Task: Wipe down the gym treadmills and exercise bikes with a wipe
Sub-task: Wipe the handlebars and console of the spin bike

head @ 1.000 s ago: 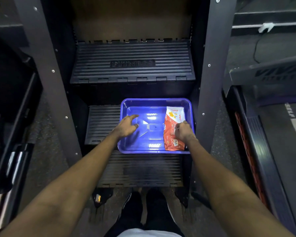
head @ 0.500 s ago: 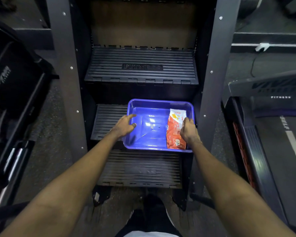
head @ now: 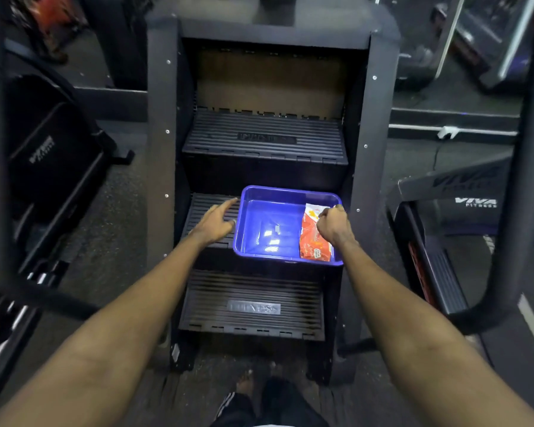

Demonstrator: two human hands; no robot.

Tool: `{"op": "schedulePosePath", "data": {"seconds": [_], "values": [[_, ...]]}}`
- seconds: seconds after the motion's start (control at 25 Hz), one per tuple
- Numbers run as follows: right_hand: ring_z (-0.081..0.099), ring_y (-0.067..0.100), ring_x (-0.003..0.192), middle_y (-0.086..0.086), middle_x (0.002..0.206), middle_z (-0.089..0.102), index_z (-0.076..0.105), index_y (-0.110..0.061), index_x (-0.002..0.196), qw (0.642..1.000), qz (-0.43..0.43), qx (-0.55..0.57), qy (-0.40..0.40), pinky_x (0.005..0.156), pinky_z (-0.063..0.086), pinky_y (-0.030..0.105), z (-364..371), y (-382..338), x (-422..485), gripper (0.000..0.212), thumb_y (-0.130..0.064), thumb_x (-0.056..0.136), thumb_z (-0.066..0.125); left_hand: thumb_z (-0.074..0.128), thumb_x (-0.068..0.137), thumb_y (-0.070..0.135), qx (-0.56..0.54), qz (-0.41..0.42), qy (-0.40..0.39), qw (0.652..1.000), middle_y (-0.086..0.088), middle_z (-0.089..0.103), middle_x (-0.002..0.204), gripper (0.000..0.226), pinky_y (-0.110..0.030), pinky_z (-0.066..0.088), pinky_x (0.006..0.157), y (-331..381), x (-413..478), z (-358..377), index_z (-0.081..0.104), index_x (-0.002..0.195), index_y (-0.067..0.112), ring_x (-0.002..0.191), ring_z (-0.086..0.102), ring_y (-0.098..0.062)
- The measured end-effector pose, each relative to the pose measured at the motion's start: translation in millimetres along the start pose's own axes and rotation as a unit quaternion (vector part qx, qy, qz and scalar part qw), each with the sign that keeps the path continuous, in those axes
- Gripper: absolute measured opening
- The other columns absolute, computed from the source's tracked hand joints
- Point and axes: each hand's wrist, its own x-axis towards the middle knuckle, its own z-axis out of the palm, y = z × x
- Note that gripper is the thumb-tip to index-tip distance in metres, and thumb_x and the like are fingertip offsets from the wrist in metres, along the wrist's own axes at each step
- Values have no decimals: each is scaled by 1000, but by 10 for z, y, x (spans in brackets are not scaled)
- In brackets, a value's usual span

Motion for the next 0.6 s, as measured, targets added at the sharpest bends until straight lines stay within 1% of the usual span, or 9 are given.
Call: {"op": "schedulePosePath", "data": {"seconds": [0.08,0.12,0.16,0.24,0.36,0.52,0.6], "values": [[52,42,114,31,122,55,66,11,99,1000,-29,-5,2,99,38,36,-179,-103,-116,31,1,91,38,61,90,13,9,8,20,1000,-19,50,141,65,-29,34,112,50,-193,-117,38,150,20,133,46,-28],[51,42,113,31,115,57,67,12,96,999,-52,-15,7,99,37,36,-264,-126,-186,30,3,89,39,62,90,14,12,10,30,999,-17,50,141,64,-29,34,112,92,-320,-175,39,149,20,133,46,-28],[52,42,111,31,113,57,67,10,94,998,-67,-16,12,97,38,37,-326,-130,-231,29,4,87,40,62,91,15,11,13,41,999,-17,50,140,62,-28,34,112,128,-436,-220,40,149,20,133,47,-28],[55,41,105,26,116,51,68,3,97,996,-89,8,25,95,44,39,-433,-132,-333,28,2,85,43,61,92,17,7,9,64,998,-16,50,141,60,-28,36,110,214,-692,-294,41,148,19,131,49,-27],[59,42,95,23,112,48,66,-4,96,989,-143,18,31,90,50,44,-543,-142,-521,25,-1,84,44,60,92,20,3,-13,100,995,-11,51,143,58,-31,38,110,326,-1114,-319,42,147,22,130,51,-23],[60,42,92,22,114,50,70,-2,100,982,-186,13,17,86,51,40,-648,-189,-873,25,-3,89,48,60,92,19,-21,-47,123,991,-11,51,143,57,-31,38,111,442,-1846,-171,43,146,24,132,49,-25],[60,42,95,24,112,52,71,1,95,979,-202,20,-5,89,51,40,-664,-222,-1055,22,-5,89,51,59,93,18,-18,-59,142,988,-10,49,144,57,-28,34,111,460,-2207,-98,42,147,23,134,47,-24]]}}
